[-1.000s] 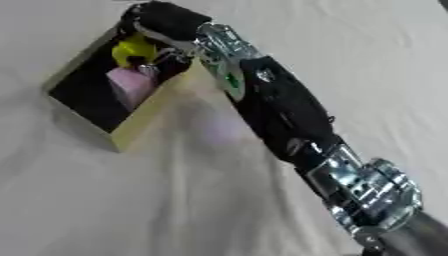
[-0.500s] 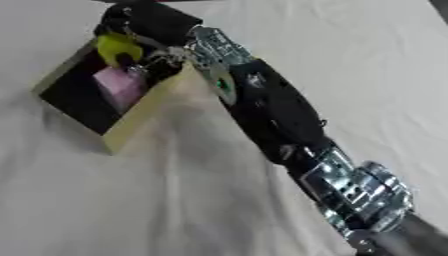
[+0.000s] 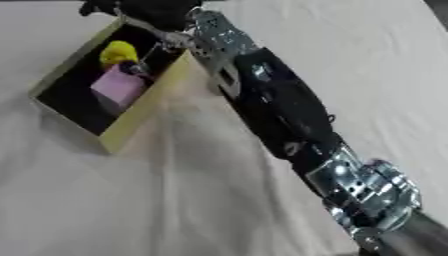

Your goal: Pick up objects on the table and place them in the box.

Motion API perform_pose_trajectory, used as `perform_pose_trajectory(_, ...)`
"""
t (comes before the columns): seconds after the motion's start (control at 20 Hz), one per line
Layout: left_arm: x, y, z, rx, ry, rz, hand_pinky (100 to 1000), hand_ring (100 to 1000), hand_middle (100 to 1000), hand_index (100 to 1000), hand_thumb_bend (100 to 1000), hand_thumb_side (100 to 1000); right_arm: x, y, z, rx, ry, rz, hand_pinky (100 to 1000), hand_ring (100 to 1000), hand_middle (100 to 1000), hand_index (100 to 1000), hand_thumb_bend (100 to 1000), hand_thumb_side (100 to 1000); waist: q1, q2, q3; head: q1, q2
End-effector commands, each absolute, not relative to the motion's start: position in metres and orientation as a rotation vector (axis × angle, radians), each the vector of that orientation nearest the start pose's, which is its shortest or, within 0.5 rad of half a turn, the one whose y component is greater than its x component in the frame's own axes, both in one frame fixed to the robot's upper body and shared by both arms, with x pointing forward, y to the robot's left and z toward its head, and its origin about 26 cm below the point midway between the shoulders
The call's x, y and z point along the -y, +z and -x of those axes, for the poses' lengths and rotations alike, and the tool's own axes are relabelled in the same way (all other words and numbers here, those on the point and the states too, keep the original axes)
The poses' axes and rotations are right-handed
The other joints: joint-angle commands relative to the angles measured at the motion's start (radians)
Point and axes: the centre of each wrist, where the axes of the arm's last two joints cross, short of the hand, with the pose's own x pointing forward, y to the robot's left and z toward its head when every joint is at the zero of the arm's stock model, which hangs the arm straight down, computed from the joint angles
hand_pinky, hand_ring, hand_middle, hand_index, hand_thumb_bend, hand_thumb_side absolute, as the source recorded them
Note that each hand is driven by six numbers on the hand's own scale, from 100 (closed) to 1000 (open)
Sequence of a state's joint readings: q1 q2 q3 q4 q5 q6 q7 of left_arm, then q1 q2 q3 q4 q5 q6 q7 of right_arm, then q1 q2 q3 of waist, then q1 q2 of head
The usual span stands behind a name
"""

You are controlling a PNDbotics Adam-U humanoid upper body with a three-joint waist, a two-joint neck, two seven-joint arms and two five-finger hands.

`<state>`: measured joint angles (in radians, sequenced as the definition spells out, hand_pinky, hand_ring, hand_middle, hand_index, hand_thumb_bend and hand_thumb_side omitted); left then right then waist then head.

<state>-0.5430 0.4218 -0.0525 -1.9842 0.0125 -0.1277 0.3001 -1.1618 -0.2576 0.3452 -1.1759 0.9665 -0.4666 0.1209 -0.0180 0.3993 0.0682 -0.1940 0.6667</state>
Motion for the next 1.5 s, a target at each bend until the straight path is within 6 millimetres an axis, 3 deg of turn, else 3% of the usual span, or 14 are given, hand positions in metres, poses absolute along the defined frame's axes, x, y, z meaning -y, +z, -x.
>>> perform_pose_trajectory(0.05,-0.238,0.276,-0.310,-3.563,0.259,0.293,738,759,718,887,172,549,0.112,0.324,-0.433,-2.417,-1.797,-0.966,860,918,790,872,424,100,0.006,-0.034,-0.002,0.006,-0.005)
perform_pose_trajectory(0.25,-0.241,0.273,-0.309,-3.569,0.260,0.321,738,759,718,887,172,550,0.134,0.339,-0.421,-2.446,-1.778,-0.963,857,911,782,865,392,117,0.001,-0.042,-0.013,0.022,0.004)
perform_pose_trajectory(0.5,-0.243,0.272,-0.309,-3.574,0.269,0.345,738,759,719,887,173,549,0.168,0.346,-0.411,-2.398,-1.936,-0.946,859,917,783,868,345,189,-0.001,-0.049,-0.025,0.037,0.010)
perform_pose_trajectory(0.55,-0.244,0.271,-0.309,-3.575,0.270,0.348,738,759,719,887,173,549,0.174,0.346,-0.409,-2.393,-1.963,-0.942,859,918,781,868,438,100,-0.001,-0.050,-0.027,0.039,0.011)
perform_pose_trajectory(0.6,-0.244,0.271,-0.309,-3.576,0.270,0.352,738,759,719,887,172,551,0.180,0.346,-0.408,-2.390,-1.991,-0.943,859,919,784,869,336,207,-0.001,-0.050,-0.029,0.041,0.012)
perform_pose_trajectory(0.65,-0.245,0.271,-0.309,-3.577,0.271,0.355,738,759,719,887,171,552,0.186,0.346,-0.407,-2.388,-2.015,-0.945,860,920,784,869,332,216,0.000,-0.050,-0.030,0.042,0.013)
perform_pose_trajectory(1.1,-0.246,0.270,-0.309,-3.580,0.270,0.369,738,759,719,886,170,553,0.237,0.318,-0.406,-2.382,-2.224,-1.044,866,933,785,872,297,305,0.005,-0.049,-0.038,0.054,0.019)
perform_pose_trajectory(1.5,-0.245,0.270,-0.309,-3.580,0.270,0.367,737,759,719,886,167,555,0.264,0.299,-0.417,-2.383,-2.332,-1.118,867,935,783,876,299,330,0.012,-0.045,-0.036,0.054,0.020)
